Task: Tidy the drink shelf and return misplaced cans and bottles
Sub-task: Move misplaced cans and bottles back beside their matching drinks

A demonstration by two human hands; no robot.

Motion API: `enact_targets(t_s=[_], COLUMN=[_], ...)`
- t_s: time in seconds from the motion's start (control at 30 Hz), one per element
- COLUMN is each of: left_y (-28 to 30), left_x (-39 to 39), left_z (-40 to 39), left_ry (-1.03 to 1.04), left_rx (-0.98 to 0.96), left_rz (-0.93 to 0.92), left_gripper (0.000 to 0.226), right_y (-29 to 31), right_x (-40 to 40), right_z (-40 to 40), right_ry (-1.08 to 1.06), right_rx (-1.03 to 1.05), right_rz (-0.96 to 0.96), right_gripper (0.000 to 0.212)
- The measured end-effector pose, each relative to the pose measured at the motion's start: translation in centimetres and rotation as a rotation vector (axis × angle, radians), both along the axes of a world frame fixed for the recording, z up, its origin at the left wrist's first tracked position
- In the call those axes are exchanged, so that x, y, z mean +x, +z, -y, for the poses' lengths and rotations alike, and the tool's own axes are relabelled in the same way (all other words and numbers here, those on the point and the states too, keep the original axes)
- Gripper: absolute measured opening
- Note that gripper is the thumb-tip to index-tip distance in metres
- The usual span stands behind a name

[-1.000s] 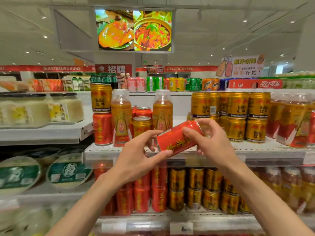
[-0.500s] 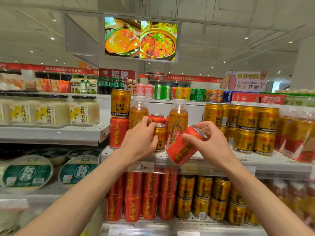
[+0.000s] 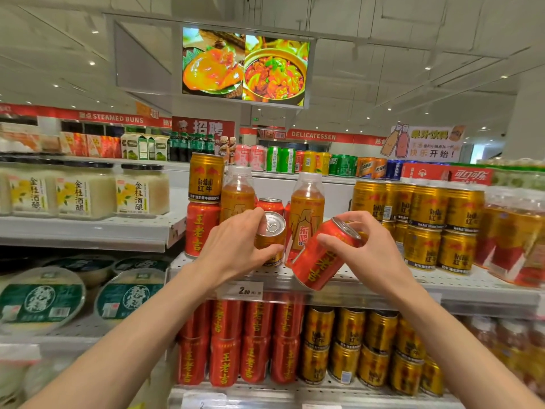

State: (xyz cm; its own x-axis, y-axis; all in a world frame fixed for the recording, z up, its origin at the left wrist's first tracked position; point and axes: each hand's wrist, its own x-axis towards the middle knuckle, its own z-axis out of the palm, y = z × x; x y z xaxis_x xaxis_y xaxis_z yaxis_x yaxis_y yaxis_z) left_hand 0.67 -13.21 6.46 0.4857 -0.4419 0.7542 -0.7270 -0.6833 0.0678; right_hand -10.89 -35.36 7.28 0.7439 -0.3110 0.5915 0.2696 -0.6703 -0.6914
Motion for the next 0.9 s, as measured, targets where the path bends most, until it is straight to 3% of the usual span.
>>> enact_targets(t_s=[0.47, 0.9], left_y=[0.2, -0.3], left_x=[-1.7, -2.0], left_z=[-5.1, -8.6], left_ry=[-0.126, -0.073], left_rx=[-0.357, -0.392], left_rz=[-0.254, -0.320], left_gripper=[0.045, 0.041], right_y=[1.3, 1.3], right_x=[2.0, 7.2], right_z=[-3.4, -7.6], right_ry=[0.015, -0.120], right_rx=[-0.256, -0.604], right_rz=[0.101, 0.041], right_gripper=[0.063, 0.059])
